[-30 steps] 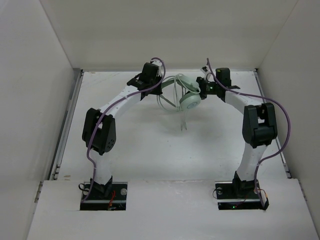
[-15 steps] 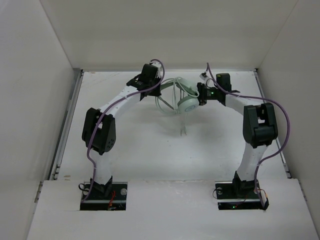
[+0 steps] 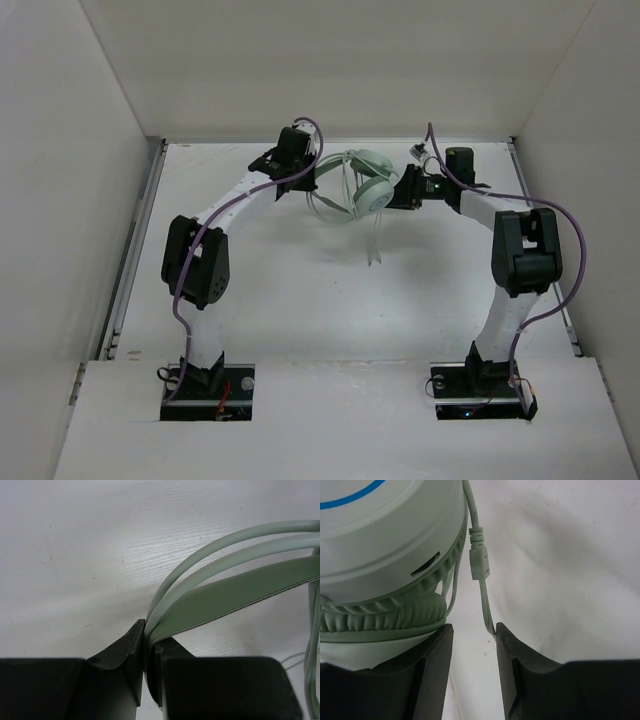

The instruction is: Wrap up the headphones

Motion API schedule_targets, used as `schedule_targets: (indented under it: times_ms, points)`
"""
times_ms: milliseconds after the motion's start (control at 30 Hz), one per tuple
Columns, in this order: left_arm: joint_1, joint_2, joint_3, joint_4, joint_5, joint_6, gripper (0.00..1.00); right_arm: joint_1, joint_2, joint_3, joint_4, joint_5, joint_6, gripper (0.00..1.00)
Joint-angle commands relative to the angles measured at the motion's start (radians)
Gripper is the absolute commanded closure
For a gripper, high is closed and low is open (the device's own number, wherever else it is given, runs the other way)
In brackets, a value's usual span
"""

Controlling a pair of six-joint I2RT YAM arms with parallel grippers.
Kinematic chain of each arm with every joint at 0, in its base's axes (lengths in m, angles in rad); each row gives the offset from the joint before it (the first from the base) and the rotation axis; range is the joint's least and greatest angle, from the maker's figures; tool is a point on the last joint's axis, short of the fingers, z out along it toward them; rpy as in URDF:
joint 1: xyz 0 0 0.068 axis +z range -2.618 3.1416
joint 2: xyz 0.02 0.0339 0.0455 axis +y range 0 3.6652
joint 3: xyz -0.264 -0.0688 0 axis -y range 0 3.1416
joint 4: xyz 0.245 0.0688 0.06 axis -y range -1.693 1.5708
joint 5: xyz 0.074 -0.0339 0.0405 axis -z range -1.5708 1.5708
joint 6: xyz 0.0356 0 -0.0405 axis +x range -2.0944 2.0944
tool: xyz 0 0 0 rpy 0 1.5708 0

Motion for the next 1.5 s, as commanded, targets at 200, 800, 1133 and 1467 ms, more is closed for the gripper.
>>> schedule_targets:
  times_ms: [200,800,1133,1467]
  points:
    - [0.010,-0.081,-0.003,0.070,-0.025,-0.025,0.99,-0.010,-0.111,-0.067,0.038,-0.045,-0.024,0.52]
    - [0.024,-0.018,-0.005,0.110,-0.068,0.025,0.99,-0.093,-0.324,-0.136,-0.022,-0.022,-0.061,0.52]
    - [-0.010,0.124,0.106,0.119,-0.088,0.034,0.99,-0.146,-0.548,-0.122,-0.137,0.045,-0.104,0.52]
    - [-0.050,0.276,0.224,0.133,-0.108,0.053,0.98,-0.159,-0.772,-0.143,-0.393,0.177,-0.329,0.50]
